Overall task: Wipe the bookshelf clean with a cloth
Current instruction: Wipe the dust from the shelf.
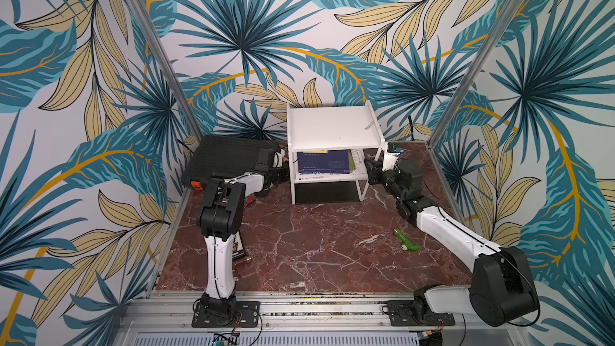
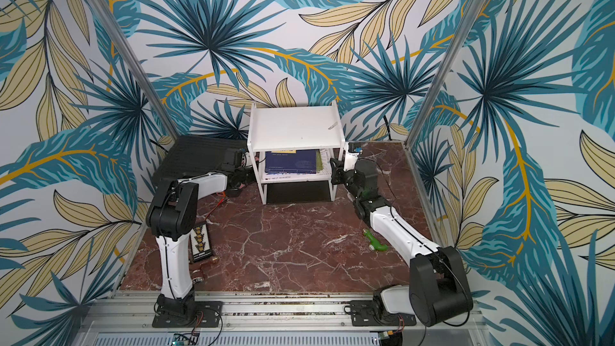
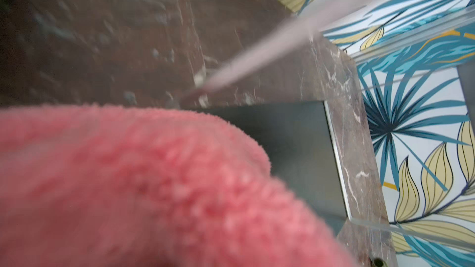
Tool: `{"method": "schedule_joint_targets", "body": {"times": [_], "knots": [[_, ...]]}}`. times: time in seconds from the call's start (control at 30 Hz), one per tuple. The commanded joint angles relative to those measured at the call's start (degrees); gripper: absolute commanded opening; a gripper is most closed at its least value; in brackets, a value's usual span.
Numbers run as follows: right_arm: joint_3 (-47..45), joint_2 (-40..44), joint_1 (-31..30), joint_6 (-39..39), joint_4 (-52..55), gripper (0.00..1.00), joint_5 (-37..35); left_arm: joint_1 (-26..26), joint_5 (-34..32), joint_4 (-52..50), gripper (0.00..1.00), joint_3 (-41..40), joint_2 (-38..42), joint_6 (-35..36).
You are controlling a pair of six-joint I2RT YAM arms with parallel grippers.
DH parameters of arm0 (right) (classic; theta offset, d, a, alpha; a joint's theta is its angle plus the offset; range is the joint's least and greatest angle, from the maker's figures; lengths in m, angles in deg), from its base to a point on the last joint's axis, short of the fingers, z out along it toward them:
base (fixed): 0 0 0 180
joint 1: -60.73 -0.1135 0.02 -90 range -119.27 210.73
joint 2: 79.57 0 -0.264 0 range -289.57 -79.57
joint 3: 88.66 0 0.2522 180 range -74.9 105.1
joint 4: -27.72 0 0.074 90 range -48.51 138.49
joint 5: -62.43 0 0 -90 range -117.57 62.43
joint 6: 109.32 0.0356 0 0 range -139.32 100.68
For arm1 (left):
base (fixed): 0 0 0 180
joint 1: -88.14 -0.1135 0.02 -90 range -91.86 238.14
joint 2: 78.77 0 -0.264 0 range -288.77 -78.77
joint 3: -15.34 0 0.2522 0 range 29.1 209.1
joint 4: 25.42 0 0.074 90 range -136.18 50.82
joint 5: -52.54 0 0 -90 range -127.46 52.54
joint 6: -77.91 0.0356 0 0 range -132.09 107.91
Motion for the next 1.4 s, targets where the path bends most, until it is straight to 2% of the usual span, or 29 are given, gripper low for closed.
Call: {"method": "schedule_joint_targets", "body": {"times": [0.0, 0.13, 0.23, 0.4, 0.63, 0.77, 0.9, 1.07, 1.13, 1.27, 1.37], "knots": [[0.23, 1.03, 0.86, 0.12, 4.59, 0.08, -0.87, -1.5, -2.19, 0.78, 0.0, 4.2, 0.03, -0.11], [-0.88, 1.85, 0.9, 0.31, 4.31, 0.04, -1.42, -0.69, 0.14, 12.59, 0.0, -3.45, 4.27, -3.53], [-1.18, 2.4, 0.93, 0.0, 4.46, 0.04, -2.14, -1.18, 0.72, 16.41, 0.0, -2.98, 6.71, -4.96], [-1.57, 2.86, 0.86, 0.46, 4.08, 0.03, -1.79, 0.6, 0.24, 12.16, 0.0, 2.23, 6.09, -3.83], [-3.28, 3.54, 0.86, 1.05, 4.3, 0.0, -3.69, 6.08, -3.95, 9.63, 0.0, -3.41, 0.03, -1.63], [-3.63, 5.67, 0.88, 1.46, 7.19, 0.0, -9.91, 6.94, -3.54, 11.86, 0.0, -4.58, -3.24, -4.18], [-4.72, 8.99, 0.93, 0.72, 8.85, 0.0, -15.47, 8.77, -3.13, 9.07, 0.0, 1.09, -6.46, -3.84], [-5.39, 8.75, 0.95, 0.68, 10.43, 0.0, -12.47, 9.32, -6.41, 2.68, 0.0, 6.89, -7.83, -1.24], [-6.68, 7.93, 0.95, 2.43, 9.59, 0.0, -11.54, 9.34, -8.52, 0.9, 0.0, 4.52, -7.01, 0.06], [-9.11, 8.92, 0.95, 4.32, 8.8, 0.0, -13.66, 9.34, -5.32, 4.5, 0.0, -9.99, -1.67, -1.05], [-9.15, 9.63, 0.94, 4.1, 10.51, 0.0, -14.79, 8.25, -3.84, 2.08, 0.0, -14.08, 2.5, 5.03]]}}
